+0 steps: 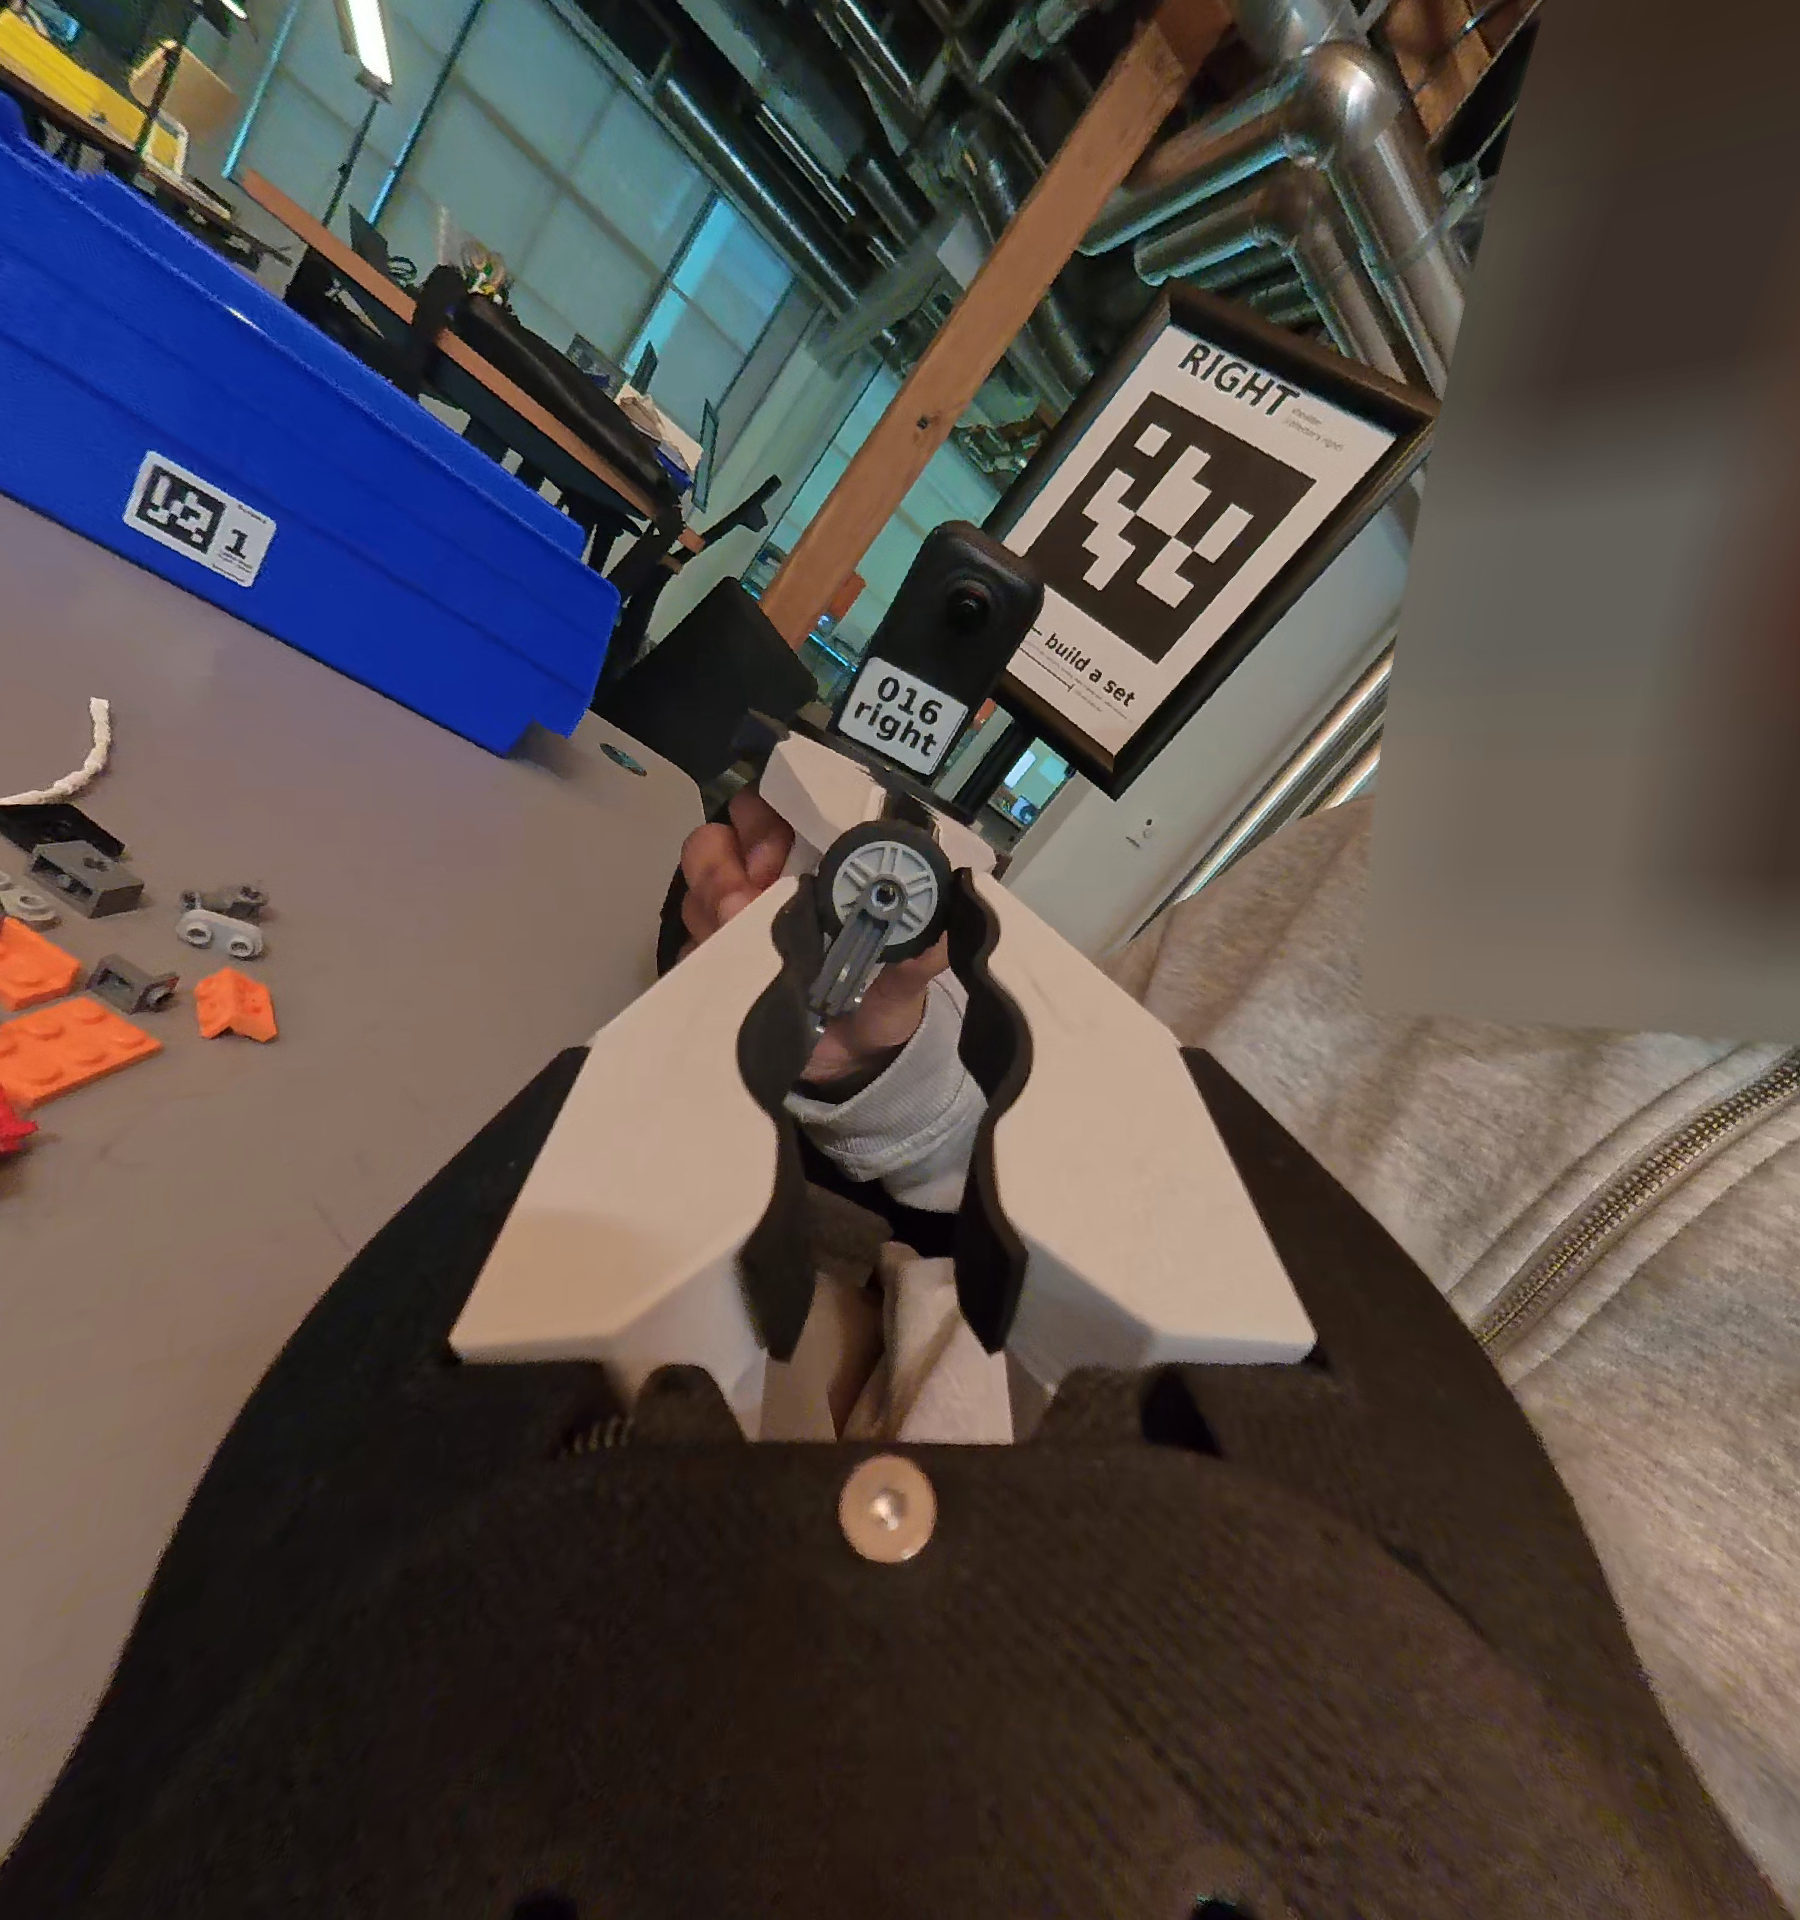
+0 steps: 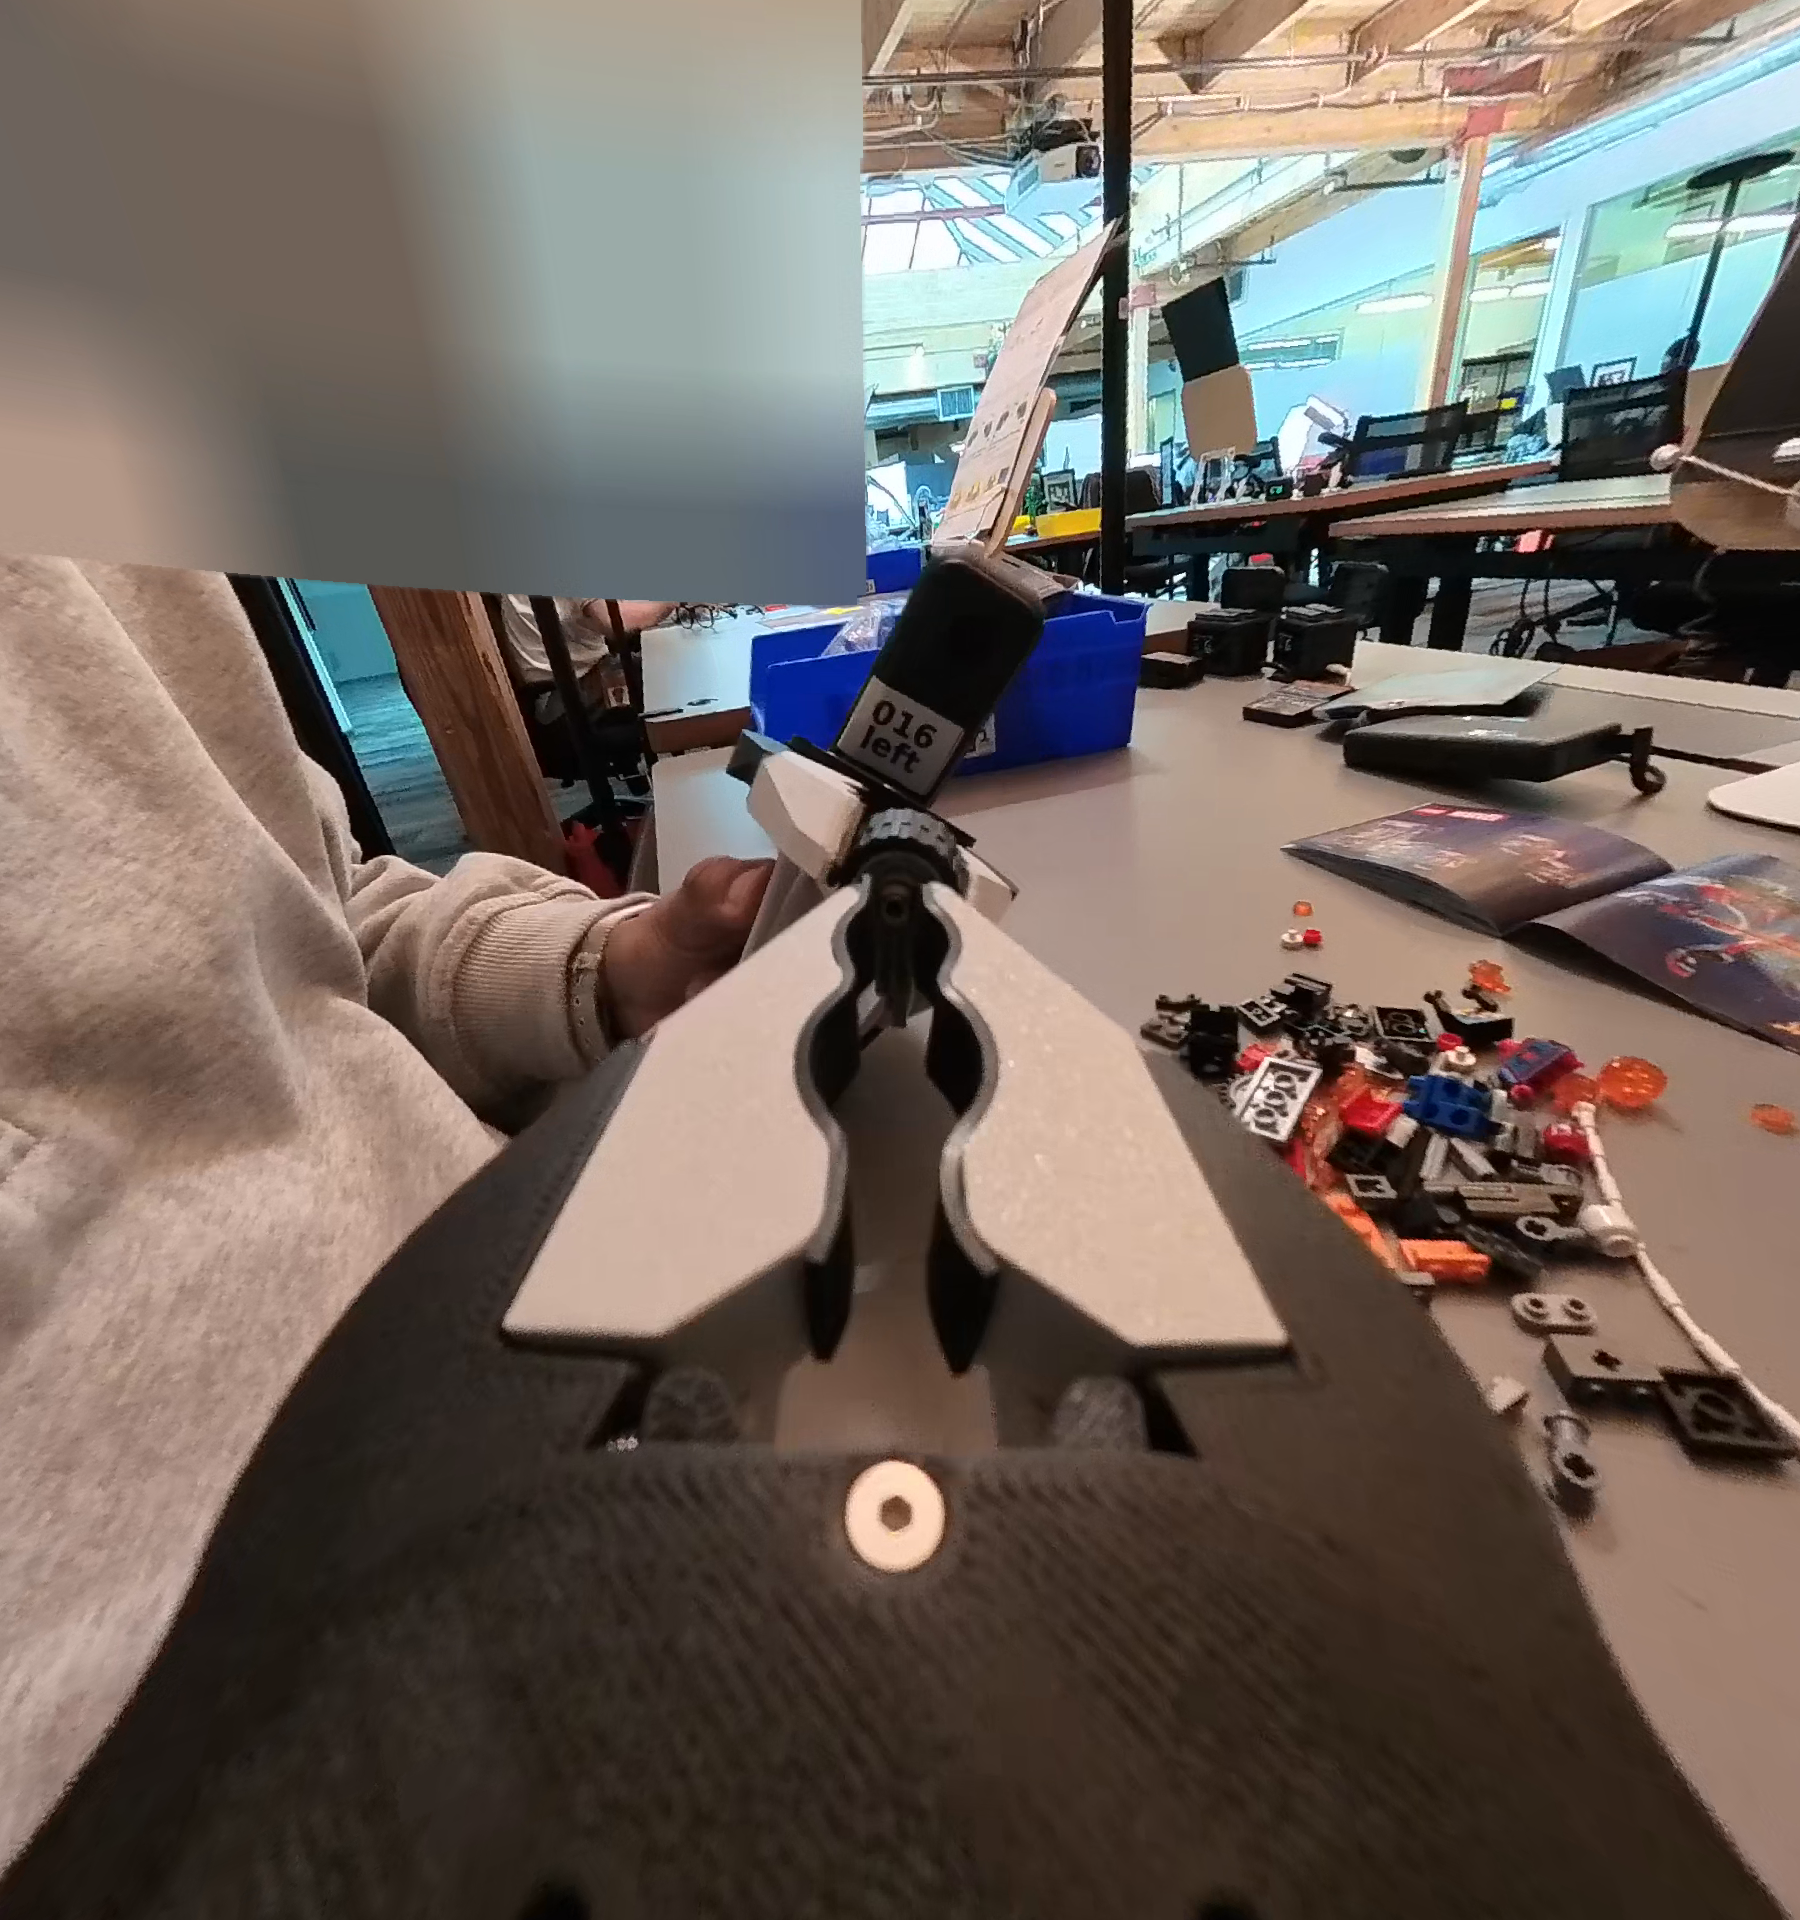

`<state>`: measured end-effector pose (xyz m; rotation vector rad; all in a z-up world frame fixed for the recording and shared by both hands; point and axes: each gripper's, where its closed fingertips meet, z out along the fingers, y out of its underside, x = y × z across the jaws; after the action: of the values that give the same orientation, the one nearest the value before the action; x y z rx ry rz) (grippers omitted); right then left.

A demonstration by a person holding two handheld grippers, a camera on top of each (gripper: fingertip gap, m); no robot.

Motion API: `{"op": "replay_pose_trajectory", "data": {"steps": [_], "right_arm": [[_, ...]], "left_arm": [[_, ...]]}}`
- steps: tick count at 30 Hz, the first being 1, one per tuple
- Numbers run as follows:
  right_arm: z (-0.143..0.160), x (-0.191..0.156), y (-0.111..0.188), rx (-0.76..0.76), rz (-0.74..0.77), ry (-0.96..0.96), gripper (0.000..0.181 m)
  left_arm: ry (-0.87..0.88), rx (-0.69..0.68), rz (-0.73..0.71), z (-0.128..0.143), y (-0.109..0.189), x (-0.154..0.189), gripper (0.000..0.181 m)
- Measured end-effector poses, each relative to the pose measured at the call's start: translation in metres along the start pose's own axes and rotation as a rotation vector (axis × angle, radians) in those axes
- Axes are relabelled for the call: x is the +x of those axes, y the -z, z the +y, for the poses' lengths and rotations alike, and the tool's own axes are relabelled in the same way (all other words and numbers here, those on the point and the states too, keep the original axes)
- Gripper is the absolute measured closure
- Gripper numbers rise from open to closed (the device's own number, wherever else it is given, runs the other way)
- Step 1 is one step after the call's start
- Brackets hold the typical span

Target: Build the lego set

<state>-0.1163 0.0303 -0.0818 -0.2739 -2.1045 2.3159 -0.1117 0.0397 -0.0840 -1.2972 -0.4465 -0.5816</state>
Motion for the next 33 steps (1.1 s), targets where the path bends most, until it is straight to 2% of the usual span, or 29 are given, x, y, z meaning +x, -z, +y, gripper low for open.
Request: {"op": "replay_pose_trajectory", "data": {"steps": [5, 9, 16, 28, 33], "right_arm": [[0.0004, -0.0008, -0.0015, -0.001, 0.031, 0.11, 0.174], [0.0001, -0.0022, -0.0004, 0.001, 0.01, 0.101, 0.169], [0.0007, 0.0015, 0.0004, -0.007, 0.026, 0.101, 0.178], [0.0046, 0.0043, -0.0006, -0.034, 0.078, 0.159, 0.178], [0.0054, 0.0044, 0.0006, -0.043, 0.071, 0.128, 0.178]], "left_arm": [[0.033, 0.004, 0.022, 0.0006, -0.0006, -0.0003, 0.157], [0.043, 0.018, 0.022, -0.0012, 0.0006, -0.0014, 0.157], [0.058, 0.023, 0.028, -0.0017, 0.0013, -0.0019, 0.157], [0.063, 0.013, -0.001, 0.0002, 0.0009, -0.0063, 0.157], [0.053, 0.006, -0.007, 0.0014, 0.0002, -0.0061, 0.157]]}}
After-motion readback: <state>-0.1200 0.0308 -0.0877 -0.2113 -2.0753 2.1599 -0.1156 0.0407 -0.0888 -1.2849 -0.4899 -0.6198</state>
